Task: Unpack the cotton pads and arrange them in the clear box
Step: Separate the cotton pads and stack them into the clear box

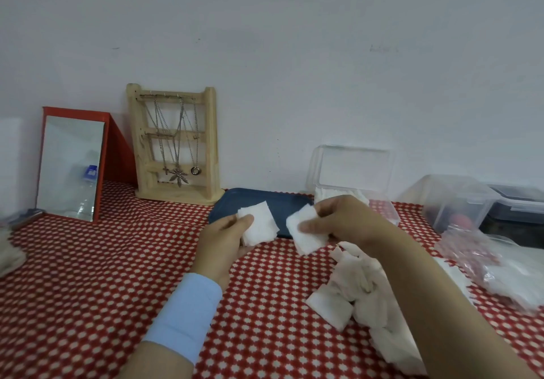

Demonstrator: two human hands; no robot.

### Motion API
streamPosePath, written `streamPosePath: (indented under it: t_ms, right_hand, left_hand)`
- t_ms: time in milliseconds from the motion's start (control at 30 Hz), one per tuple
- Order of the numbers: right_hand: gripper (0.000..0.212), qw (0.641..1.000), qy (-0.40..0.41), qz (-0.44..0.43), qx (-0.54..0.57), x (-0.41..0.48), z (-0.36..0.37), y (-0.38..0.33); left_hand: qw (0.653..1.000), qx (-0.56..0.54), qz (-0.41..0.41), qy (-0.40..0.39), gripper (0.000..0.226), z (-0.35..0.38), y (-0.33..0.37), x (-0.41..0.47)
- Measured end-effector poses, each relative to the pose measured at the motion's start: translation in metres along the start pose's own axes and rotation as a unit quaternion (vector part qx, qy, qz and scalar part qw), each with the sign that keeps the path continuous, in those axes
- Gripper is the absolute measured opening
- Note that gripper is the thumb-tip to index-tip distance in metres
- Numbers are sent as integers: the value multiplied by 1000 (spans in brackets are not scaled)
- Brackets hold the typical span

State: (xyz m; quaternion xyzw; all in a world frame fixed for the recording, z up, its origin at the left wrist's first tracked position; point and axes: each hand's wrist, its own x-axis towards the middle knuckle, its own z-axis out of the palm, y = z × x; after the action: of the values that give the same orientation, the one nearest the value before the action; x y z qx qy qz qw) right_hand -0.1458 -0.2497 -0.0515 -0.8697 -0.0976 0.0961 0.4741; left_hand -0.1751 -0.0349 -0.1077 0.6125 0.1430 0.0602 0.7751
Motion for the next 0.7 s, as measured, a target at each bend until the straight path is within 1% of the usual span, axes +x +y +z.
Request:
streamPosePath:
  t_ms: [33,67,200,300,400,500,600,667,700]
  right_hand:
    - [16,999,7,3,39,0,-2,0]
    - [16,998,7,4,62,-1,-2,-2]
    - [12,995,3,6,104,-1,3,-4]
    - [13,991,22,-2,133,1,7,-8]
    - [15,993,50,-19,106,2,17,-13]
    - [14,995,84,-35,46,5,25,-10]
    - [16,995,99,-33,10,6,27,-10]
    - [14,994,100,-35,14,6,26,-11]
    - [14,994,96,-38,34,5,26,-12]
  left_hand:
    - [1000,-5,-13,-9,2,1,0,-1]
    - [999,-6,-26,-19,5,3,-1,-1]
    - [997,-13,-55,-60,19,10,-5,-4]
    - [995,-20,-54,-80,21,12,-6,-6]
    - [994,-32,-53,-94,19,13,-7,-6]
    - [993,-29,-57,-100,26,14,-7,-5]
    - [993,-23,-58,-97,30,14,-6,-5]
    - [994,-18,-51,-93,26,14,-6,-6]
    - [995,-17,-46,-91,23,14,-7,-7]
